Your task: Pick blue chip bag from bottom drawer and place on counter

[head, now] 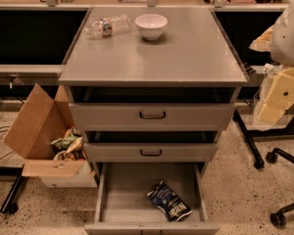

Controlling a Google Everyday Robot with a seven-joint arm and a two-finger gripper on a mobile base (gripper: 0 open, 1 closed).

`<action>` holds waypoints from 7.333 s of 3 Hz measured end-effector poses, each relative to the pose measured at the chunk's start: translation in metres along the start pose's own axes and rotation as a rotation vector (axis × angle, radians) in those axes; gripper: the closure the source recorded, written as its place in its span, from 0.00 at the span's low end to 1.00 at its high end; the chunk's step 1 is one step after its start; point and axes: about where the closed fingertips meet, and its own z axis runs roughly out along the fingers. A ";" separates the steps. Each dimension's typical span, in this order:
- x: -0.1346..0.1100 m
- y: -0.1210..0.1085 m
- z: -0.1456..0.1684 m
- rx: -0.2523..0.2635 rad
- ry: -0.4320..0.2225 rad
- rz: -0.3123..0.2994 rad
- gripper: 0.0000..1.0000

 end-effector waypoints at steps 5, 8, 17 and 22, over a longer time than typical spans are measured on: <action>0.005 0.069 0.177 -0.219 -0.081 0.002 0.00; 0.035 0.131 0.382 -0.315 -0.143 0.054 0.00; 0.076 0.118 0.776 -0.473 -0.303 0.295 0.00; 0.062 0.119 0.818 -0.471 -0.336 0.331 0.81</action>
Offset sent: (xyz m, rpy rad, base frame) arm 0.0012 0.0347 -0.1433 0.0900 0.1950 0.0415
